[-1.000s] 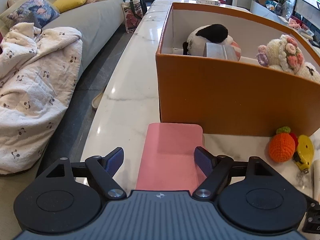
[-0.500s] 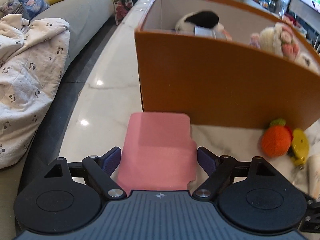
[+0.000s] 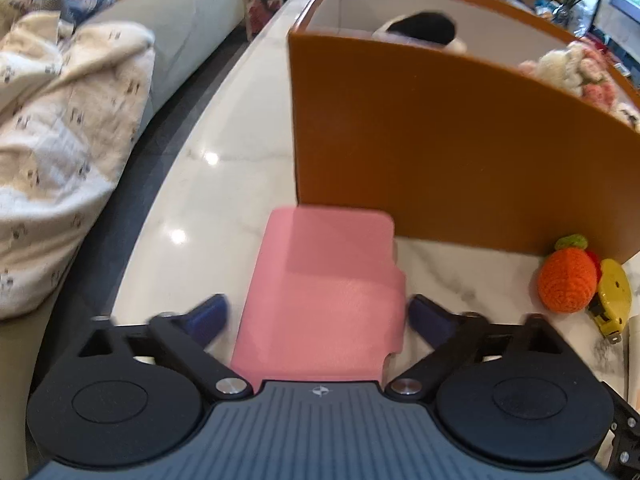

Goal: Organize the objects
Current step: 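Grasp the pink card holder with the left tool while the right tool grasps the lotion tube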

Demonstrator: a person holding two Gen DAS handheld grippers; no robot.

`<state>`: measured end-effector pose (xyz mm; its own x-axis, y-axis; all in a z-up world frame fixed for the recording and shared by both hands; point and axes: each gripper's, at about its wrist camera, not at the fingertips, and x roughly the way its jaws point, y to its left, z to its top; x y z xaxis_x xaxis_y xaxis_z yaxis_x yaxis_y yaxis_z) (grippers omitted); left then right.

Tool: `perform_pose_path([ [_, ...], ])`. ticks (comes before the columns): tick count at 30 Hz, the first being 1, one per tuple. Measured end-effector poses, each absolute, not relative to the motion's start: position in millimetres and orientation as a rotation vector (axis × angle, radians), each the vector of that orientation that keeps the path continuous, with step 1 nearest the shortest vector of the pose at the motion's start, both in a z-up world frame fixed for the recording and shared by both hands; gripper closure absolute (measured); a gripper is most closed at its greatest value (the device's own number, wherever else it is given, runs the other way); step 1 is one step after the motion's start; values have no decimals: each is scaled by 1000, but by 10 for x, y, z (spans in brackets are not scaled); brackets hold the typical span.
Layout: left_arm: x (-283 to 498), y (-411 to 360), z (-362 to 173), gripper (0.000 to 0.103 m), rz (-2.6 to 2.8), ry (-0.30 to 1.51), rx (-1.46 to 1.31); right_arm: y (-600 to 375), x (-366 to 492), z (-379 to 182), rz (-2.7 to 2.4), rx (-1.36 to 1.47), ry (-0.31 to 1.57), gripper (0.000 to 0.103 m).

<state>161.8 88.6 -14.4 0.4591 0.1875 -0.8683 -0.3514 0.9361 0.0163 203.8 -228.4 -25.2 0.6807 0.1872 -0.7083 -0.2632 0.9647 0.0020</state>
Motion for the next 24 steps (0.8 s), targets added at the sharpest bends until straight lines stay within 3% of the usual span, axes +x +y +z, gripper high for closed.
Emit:
perform_pose_path([
  [8, 1606, 860, -147, 0, 347, 1018, -172, -2292, 1848, -326, 210, -74, 688, 1],
  [19, 1572, 848, -123, 0, 332, 1002, -167, -2276, 1872, -300, 213, -77, 724, 1],
  [20, 1562, 833, -97, 6, 326, 996, -160, -2276, 1891, -289, 213, -78, 737, 1],
  [23, 1569, 827, -75, 7, 317, 1022, -154, -2274, 1926, -263, 210, -79, 769, 2],
  [24, 1566, 831, -75, 7, 316, 1026, -152, -2274, 1918, -254, 206, -79, 769, 7],
])
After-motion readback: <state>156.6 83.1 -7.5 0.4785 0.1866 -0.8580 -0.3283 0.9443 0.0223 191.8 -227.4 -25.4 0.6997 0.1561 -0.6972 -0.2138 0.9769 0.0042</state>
